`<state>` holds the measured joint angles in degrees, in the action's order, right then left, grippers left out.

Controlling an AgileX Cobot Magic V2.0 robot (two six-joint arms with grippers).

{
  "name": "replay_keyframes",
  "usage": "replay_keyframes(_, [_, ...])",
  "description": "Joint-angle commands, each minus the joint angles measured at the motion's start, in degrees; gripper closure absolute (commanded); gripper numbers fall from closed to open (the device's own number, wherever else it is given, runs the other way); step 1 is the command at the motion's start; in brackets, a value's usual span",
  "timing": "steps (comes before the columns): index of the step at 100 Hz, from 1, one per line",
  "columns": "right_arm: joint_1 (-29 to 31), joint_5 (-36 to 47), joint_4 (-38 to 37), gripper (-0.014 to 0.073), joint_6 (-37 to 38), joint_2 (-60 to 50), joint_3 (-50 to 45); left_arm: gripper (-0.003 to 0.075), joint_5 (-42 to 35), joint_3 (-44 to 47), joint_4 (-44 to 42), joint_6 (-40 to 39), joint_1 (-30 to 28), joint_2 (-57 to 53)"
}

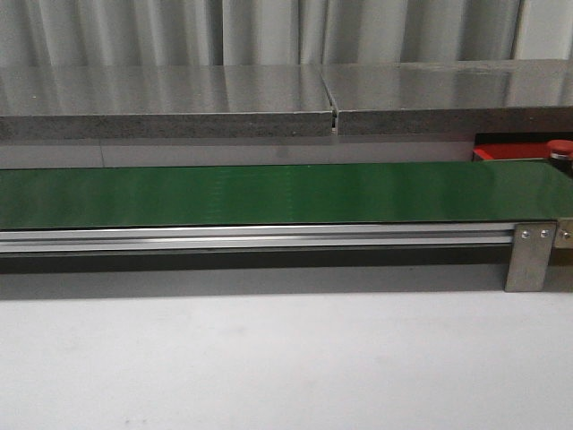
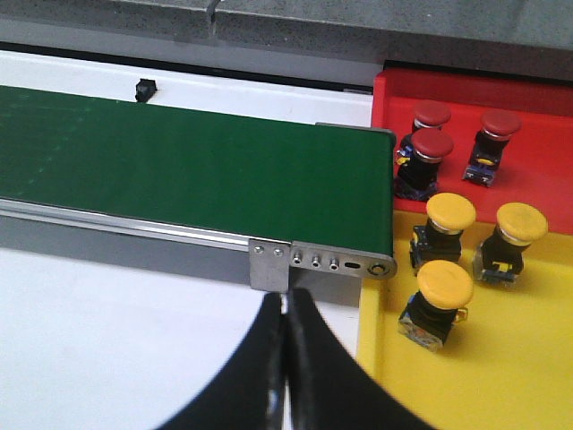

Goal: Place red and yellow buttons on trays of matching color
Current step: 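Grasp another yellow push-button on the table with the left gripper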

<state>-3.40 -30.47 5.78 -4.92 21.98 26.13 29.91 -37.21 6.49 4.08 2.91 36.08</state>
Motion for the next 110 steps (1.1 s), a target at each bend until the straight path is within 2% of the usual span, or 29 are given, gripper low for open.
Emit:
replay_keyframes(1, [0.0, 3.8, -0.4, 0.0715, -0.5, 0.2, 1.5, 0.074, -5.2, -1.6, -0.3, 0.0, 0.4, 0.6])
replay_keyframes(21, [0.0, 3.8, -0.4, 0.0715, -0.5, 0.2, 1.5, 0.074, -3.6, -3.6, -0.5, -4.1, -3.4, 6.4])
replay_keyframes(42, [0.0, 3.8, -0.4, 0.0715, -0.5, 0.2, 1.5, 0.0739, -1.1, -8.5, 5.2, -4.1, -12.9, 16.8])
replay_keyframes(64, [0.0, 3.8, -0.4, 0.0715, -0.5, 0.2, 1.5, 0.0727, 1.1, -11.7, 5.6, -4.1, -22.7, 25.9])
replay_keyframes(69, [0.0, 3.8, -0.4, 0.0715, -0.5, 0.2, 1.5, 0.0687, 2.0, -12.1, 5.6, -4.1, -24.6, 27.4])
replay_keyframes(76, [0.0, 3.8, -0.4, 0.0715, -0.5, 0.2, 1.5, 0.0572, 2.8, -12.7, 5.5, -4.1, -27.2, 29.2])
replay_keyframes(81, [0.0, 3.8, -0.4, 0.0715, -0.5, 0.2, 1.5, 0.0455, 2.8, -13.0, 5.5, -4.1, -28.7, 30.3])
replay_keyframes(86, [0.0, 3.8, -0.4, 0.0715, -0.5, 0.2, 1.5, 0.0306, 2.8, -13.2, 5.4, -4.1, -30.2, 31.0])
replay_keyframes(94, [0.0, 3.8, -0.4, 0.0715, -0.5, 0.2, 1.5, 0.0139, 4.0, -14.1, 5.4, -4.1, -32.8, 32.6])
replay_keyframes(99, [0.0, 3.8, -0.4, 0.0715, -0.5, 0.2, 1.5, 0.0108, 4.9, -14.8, 5.4, -4.1, -34.1, 33.4])
replay_keyframes(110, [0.0, 3.8, -0.4, 0.0715, -0.5, 0.2, 1.5, 0.0124, 10.0, -17.4, 5.4, -5.4, -37.3, 36.3])
